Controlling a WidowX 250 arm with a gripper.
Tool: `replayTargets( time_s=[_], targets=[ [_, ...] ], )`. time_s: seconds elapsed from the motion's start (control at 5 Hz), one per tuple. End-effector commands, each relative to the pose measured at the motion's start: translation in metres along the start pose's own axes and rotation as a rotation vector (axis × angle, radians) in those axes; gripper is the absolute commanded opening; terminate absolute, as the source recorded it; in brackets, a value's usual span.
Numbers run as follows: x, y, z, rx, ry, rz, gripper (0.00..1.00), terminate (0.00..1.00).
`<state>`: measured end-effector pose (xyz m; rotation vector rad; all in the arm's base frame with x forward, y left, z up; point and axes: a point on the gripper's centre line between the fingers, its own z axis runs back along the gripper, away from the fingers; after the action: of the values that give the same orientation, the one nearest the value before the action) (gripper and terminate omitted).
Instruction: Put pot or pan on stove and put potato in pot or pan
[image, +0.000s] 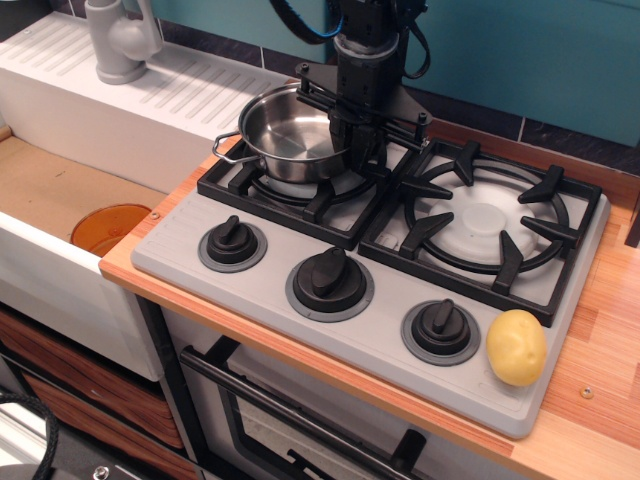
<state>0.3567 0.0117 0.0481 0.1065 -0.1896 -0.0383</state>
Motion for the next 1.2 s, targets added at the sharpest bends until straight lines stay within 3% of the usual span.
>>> replayTargets(
  time_s=[0.0, 0.4, 0.6, 1.0],
  targets=[
    [0.007, -0.034, 0.072, 0.034, 0.002, 0.02, 0.0, 0.0],
    [0.001, -0.079, 0.106, 0.084, 0.023, 0.05, 0.0, 0.0],
    [0.0, -0.104, 0.108, 0.106, 0.016, 0.07, 0.0, 0.0],
    [0.012, -0.137, 0.083, 0.117, -0.044, 0.1, 0.0, 0.0]
  ],
)
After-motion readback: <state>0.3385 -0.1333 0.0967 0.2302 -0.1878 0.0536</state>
